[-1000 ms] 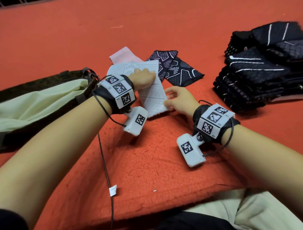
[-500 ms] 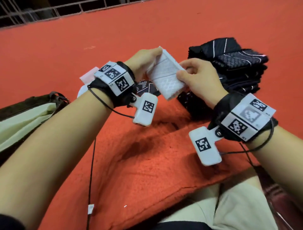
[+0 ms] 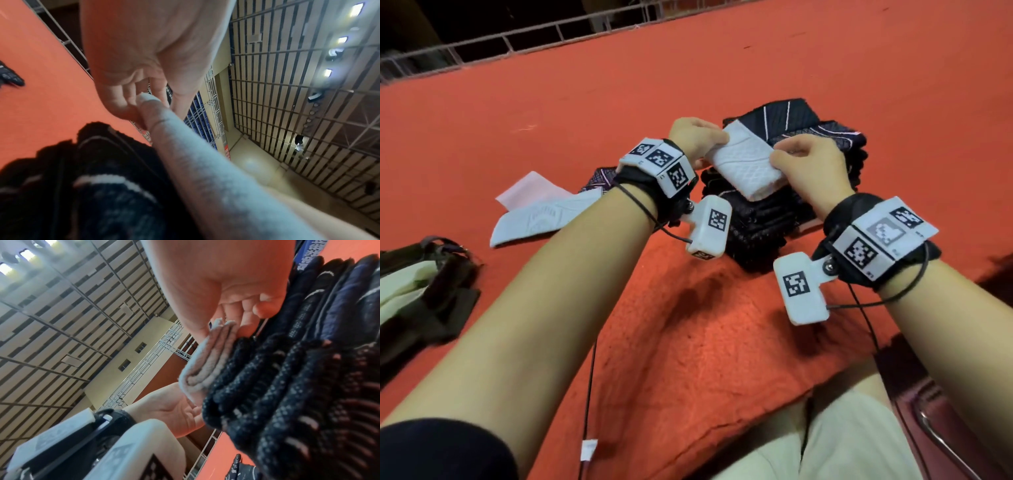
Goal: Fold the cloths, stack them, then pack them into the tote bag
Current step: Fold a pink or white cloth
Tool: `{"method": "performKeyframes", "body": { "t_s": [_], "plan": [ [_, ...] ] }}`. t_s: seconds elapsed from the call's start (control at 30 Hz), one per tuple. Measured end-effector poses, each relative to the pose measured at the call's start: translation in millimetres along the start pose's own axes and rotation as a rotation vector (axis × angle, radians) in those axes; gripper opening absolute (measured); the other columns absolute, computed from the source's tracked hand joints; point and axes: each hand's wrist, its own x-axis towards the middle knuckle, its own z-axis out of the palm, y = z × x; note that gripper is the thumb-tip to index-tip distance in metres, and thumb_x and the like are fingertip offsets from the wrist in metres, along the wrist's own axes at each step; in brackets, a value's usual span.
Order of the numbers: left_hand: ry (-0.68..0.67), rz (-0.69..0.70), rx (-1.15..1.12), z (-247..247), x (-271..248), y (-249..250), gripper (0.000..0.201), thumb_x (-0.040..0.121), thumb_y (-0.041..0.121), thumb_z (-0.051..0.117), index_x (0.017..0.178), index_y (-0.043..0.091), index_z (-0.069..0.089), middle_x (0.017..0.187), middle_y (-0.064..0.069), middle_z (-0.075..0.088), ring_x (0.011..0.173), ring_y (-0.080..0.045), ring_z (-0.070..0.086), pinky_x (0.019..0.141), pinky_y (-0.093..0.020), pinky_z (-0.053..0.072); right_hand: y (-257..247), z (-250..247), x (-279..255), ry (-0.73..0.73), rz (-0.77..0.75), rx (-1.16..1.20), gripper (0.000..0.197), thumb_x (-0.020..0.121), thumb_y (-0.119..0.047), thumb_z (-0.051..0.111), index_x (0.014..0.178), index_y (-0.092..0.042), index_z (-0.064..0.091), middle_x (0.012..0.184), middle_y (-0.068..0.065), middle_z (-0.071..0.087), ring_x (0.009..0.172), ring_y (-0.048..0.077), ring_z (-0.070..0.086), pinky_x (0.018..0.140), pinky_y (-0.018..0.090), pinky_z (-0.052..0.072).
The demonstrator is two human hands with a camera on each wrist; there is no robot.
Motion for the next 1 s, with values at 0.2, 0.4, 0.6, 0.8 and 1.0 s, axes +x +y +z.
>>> {"method": "performKeyframes", "body": {
  "t_s": [0.2, 0.4, 0.6, 0.8, 1.0],
  "plan": [
    [-0.039, -0.001, 0.2, -3, 5, -14, 0.014, 0.084, 0.017, 0.064, 0.073, 0.022, 0.059, 0.069, 0.005, 0.053, 0.056, -0.007, 0.044, 0.044, -0.017, 0.032, 6, 2, -5, -0.042, -0.03, -0.077, 0.02, 0.086, -0.018, 0.054, 0.097, -0.018, 0.07, 0.087, -0.005, 0.063, 0.086, 0.007, 0.054, 0.071, 0.015, 0.034],
    [-0.044, 0.007, 0.149, -5, 8, -13, 0.012, 0.086, 0.017, 0.063, 0.075, 0.022, 0.064, 0.072, 0.003, 0.057, 0.054, -0.007, 0.043, 0.044, -0.017, 0.032, -4, 4, -7, -0.021, -0.079, -0.091, 0.021, 0.083, -0.017, 0.052, 0.096, -0.018, 0.069, 0.071, -0.012, 0.055, 0.08, 0.01, 0.052, 0.072, 0.02, 0.036],
    [-0.006, 0.131, 0.257, 8, 12, -26, 0.005, 0.087, 0.016, 0.06, 0.082, 0.017, 0.061, 0.072, 0.007, 0.054, 0.058, -0.004, 0.049, 0.05, -0.01, 0.039, 14, 6, -12, 0.002, -0.076, -0.118, 0.022, 0.083, -0.014, 0.051, 0.097, -0.016, 0.068, 0.072, -0.005, 0.054, 0.078, 0.014, 0.05, 0.071, 0.022, 0.036],
    [-0.256, 0.546, 0.616, 12, 4, -22, 0.034, 0.094, 0.02, 0.049, 0.126, 0.014, 0.055, 0.132, -0.001, 0.05, 0.128, -0.016, 0.04, 0.108, -0.027, 0.03, 20, 6, -11, 0.038, -0.104, -0.096, 0.017, 0.085, -0.014, 0.054, 0.096, -0.014, 0.068, 0.083, 0.0, 0.062, 0.079, 0.011, 0.054, 0.062, 0.01, 0.035],
    [-0.428, 0.383, 0.989, 19, -4, -31, 0.061, 0.098, 0.049, 0.029, 0.151, 0.022, 0.015, 0.159, 0.002, 0.009, 0.146, -0.016, 0.005, 0.118, -0.043, 0.006, 26, 9, -11, 0.06, -0.063, -0.077, 0.016, 0.088, -0.013, 0.051, 0.096, -0.011, 0.065, 0.084, 0.002, 0.06, 0.079, 0.013, 0.053, 0.067, 0.016, 0.035]
  ]
}}
